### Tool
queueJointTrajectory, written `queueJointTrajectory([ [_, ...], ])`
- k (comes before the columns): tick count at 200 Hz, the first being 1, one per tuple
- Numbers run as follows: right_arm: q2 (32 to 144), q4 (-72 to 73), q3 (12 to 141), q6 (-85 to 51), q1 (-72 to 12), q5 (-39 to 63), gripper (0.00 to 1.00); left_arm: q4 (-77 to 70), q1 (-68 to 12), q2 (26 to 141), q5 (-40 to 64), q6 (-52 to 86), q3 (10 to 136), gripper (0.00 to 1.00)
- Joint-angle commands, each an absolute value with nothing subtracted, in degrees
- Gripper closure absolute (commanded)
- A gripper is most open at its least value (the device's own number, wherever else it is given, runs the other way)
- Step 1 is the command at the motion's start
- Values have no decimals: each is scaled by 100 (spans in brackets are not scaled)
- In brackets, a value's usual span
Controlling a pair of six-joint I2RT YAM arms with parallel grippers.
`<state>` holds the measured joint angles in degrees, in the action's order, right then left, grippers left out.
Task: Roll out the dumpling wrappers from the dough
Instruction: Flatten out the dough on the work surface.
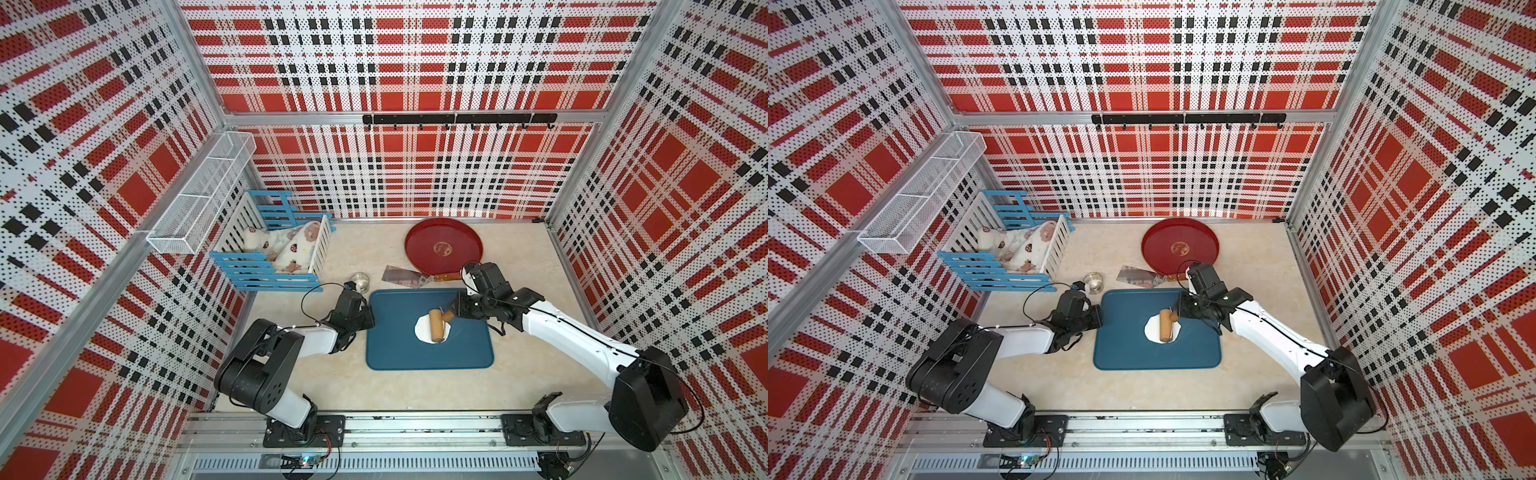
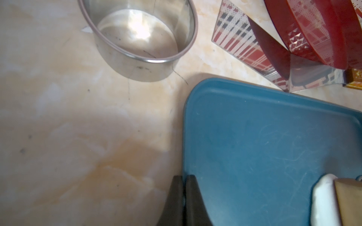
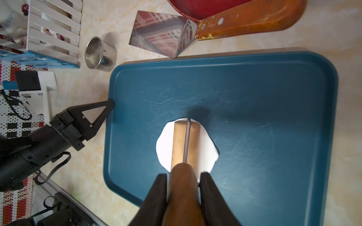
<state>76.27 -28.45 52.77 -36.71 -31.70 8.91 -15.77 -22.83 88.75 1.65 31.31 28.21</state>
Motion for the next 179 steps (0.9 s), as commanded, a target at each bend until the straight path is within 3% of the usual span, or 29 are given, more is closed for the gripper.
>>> queueJointTrajectory([
  [1, 7628, -3315, 4966, -3597, -3184, 906, 100, -1292, -2259, 8790, 286, 3182, 2681, 100],
  [111, 8435, -3201, 5031, -3634, -3598, 1096, 100, -1301, -2303, 8807, 308, 3204, 2740, 100],
  [179, 7940, -3614, 5209, -3527, -3380, 581, 100, -1277, -2285, 8781, 255, 3199, 2716, 100],
])
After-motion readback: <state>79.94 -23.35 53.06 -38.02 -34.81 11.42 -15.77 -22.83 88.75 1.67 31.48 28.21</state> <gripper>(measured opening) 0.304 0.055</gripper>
